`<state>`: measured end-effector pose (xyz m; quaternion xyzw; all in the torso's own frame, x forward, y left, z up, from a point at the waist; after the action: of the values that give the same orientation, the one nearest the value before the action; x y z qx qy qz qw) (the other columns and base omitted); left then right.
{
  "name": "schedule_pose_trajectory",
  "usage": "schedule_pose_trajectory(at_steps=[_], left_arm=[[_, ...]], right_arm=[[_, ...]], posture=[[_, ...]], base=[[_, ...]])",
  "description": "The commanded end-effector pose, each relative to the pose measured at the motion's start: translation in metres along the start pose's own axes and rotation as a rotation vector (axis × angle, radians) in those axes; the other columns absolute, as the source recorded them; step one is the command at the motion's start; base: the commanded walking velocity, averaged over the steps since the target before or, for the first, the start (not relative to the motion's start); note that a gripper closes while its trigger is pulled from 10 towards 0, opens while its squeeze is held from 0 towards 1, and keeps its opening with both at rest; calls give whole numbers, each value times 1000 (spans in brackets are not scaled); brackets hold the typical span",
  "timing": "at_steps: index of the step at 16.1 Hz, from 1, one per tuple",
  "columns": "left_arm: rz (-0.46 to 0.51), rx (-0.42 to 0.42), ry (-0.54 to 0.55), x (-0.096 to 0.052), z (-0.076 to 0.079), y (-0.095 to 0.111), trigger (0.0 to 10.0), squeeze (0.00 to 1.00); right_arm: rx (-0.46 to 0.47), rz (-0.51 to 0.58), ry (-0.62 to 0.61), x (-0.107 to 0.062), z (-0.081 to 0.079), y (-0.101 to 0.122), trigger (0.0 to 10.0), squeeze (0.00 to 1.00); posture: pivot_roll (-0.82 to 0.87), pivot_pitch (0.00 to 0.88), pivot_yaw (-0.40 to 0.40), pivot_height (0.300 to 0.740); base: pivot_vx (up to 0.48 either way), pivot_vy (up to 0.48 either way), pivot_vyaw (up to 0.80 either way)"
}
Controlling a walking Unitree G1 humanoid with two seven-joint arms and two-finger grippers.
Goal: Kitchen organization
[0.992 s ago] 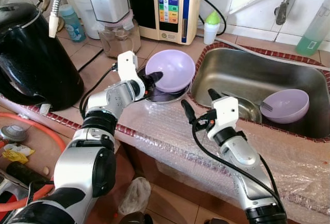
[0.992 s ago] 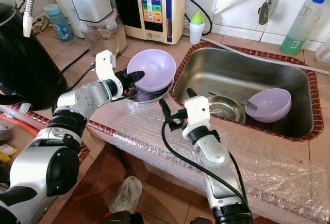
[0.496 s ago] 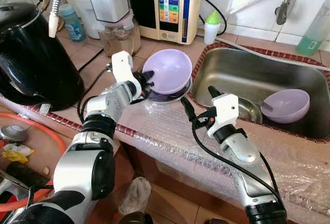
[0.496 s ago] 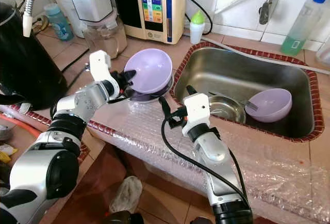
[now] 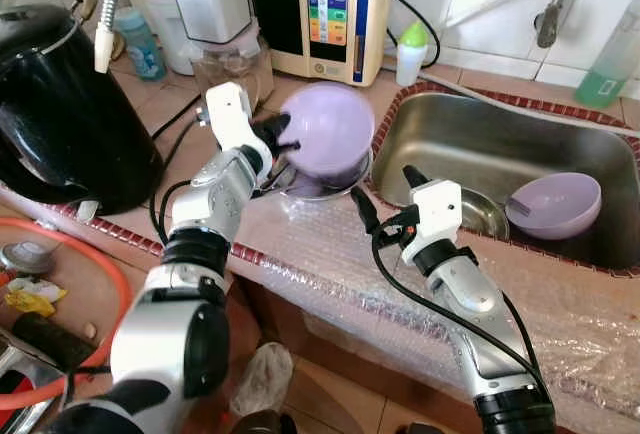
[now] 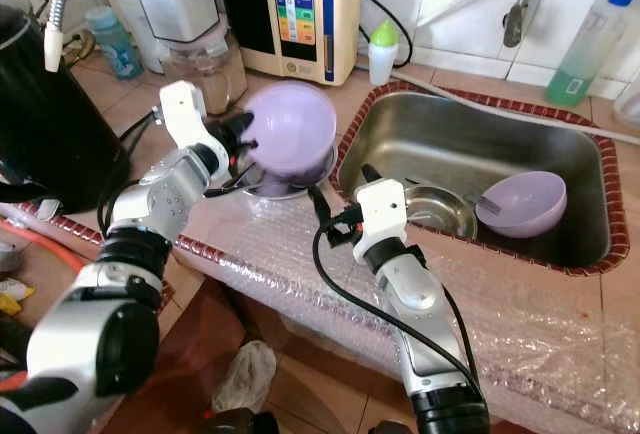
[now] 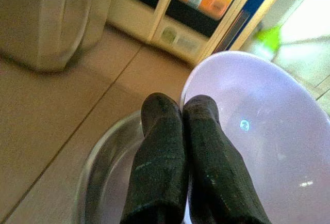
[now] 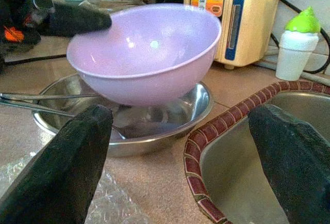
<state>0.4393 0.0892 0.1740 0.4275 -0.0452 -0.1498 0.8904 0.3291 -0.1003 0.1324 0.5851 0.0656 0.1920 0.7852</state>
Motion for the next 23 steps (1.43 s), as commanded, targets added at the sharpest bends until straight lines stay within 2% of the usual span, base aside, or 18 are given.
schedule_pose_trajectory(at_steps=[1,4,5,7,8,10,11,13,14,15,18,23], left_arm=[[42,25,-32,-3,4,6,0,0],[114,66,-67,-11,10,5,0,0],[137,79,-82,-14,14,6,0,0],[163,182,-125,-18,23,7,0,0],[168,186,-136,-21,24,5,0,0],[180,186,-184,-24,35,4,0,0],[192,205,-234,-27,46,4,0,0],[218,217,-302,-34,59,5,0,0],[228,214,-312,-36,61,5,0,0],[235,206,-320,-38,63,5,0,0],[233,211,-348,-44,66,2,0,0],[236,241,-371,-47,71,0,0,0]], right_arm=[[4,15,-22,3,3,4,10000,0],[27,55,-81,10,18,17,10000,0],[54,76,-111,14,25,24,10000,0],[113,125,-167,21,38,40,10000,0],[162,133,-185,26,42,45,10000,0],[203,121,-198,30,42,42,10000,0],[208,108,-200,35,40,40,10000,0],[221,81,-217,43,38,36,10000,0],[197,47,-238,48,39,32,2706,0],[231,39,-260,52,40,30,0,0],[319,17,-308,59,48,27,0,0],[474,-120,-430,56,67,1,0,0]], posture=[[-54,6,99,740],[-50,6,88,740],[-49,6,86,740],[-46,6,82,740],[-46,5,82,740],[-46,5,83,740],[-44,6,83,740],[-45,7,84,740],[-43,7,85,740],[-43,7,85,740],[-31,5,79,740],[-40,6,80,740]], base=[[0,0,0],[0,0,0],[0,0,0],[0,0,0],[0,0,0],[0,0,0],[0,0,0],[0,0,0],[0,0,0],[0,0,0],[0,0,0],[0,0,0]])
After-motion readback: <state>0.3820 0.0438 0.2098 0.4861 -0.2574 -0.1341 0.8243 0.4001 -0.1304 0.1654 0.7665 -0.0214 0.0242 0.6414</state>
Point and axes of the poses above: a point about 5 cm out from each wrist's last joint towards the gripper, its own x axis pointing out of the wrist towards the gripper, its own y axis along the axis of the wrist's last joint, z = x × y, the point moved 5 cm from there along x, pointing out of the wrist towards the gripper, and after that the axes turned 13 degrees about -x, right-handed, at the moved point
